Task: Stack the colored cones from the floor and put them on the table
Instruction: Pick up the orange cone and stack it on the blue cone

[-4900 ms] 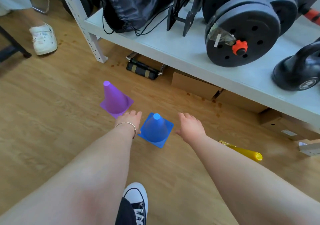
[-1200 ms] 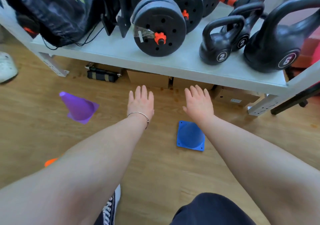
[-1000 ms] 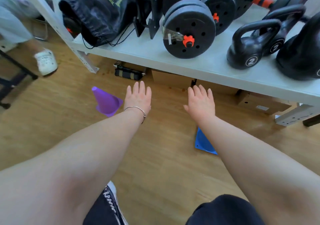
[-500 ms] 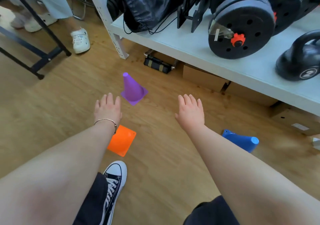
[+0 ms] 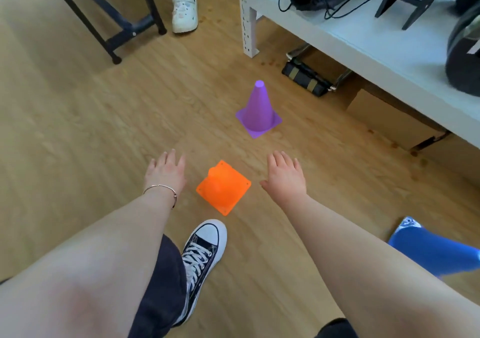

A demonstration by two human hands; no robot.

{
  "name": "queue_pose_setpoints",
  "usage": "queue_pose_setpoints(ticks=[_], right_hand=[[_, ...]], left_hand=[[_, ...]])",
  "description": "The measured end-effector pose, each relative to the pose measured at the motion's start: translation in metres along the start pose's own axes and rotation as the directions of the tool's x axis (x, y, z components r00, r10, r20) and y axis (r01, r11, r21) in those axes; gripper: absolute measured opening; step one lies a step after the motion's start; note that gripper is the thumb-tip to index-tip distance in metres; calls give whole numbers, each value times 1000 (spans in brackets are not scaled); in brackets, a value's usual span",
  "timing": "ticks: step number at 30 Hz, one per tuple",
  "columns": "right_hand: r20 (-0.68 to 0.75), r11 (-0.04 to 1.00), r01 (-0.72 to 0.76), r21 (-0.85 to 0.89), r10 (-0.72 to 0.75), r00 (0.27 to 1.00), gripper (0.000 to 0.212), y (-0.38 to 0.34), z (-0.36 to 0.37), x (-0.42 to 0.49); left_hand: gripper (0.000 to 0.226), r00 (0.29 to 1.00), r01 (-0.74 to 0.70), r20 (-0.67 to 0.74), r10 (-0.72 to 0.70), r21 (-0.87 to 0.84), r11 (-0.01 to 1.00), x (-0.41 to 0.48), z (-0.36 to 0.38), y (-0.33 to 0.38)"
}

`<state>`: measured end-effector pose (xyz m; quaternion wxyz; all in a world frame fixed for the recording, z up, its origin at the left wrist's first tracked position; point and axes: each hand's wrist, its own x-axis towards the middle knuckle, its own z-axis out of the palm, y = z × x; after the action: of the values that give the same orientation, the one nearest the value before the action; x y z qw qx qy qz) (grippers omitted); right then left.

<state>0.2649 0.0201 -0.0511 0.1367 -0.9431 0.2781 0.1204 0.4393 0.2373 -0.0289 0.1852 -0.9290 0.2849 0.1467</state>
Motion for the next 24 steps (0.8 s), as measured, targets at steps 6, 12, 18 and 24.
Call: queue_pose_setpoints(ticks=[6,12,18,24], right_hand=[[95,990,139,-1,-138,986,72,-38,37,25],[317,995,-4,103,-30,948,73,-59,52,32],[366,975,-149,162,81,927,83,-67,67,31],[375,926,-205,316,77,924,83,-52,70,29]], left_hand=[[68,987,-103,117,110,-67,992,12,33,12],[57,973,-134,164,165,-189,973,26,32,32],[45,968,-139,165,188,-268,953,24,34,53],[69,957,-176,157,246,-359,917,22,31,54]])
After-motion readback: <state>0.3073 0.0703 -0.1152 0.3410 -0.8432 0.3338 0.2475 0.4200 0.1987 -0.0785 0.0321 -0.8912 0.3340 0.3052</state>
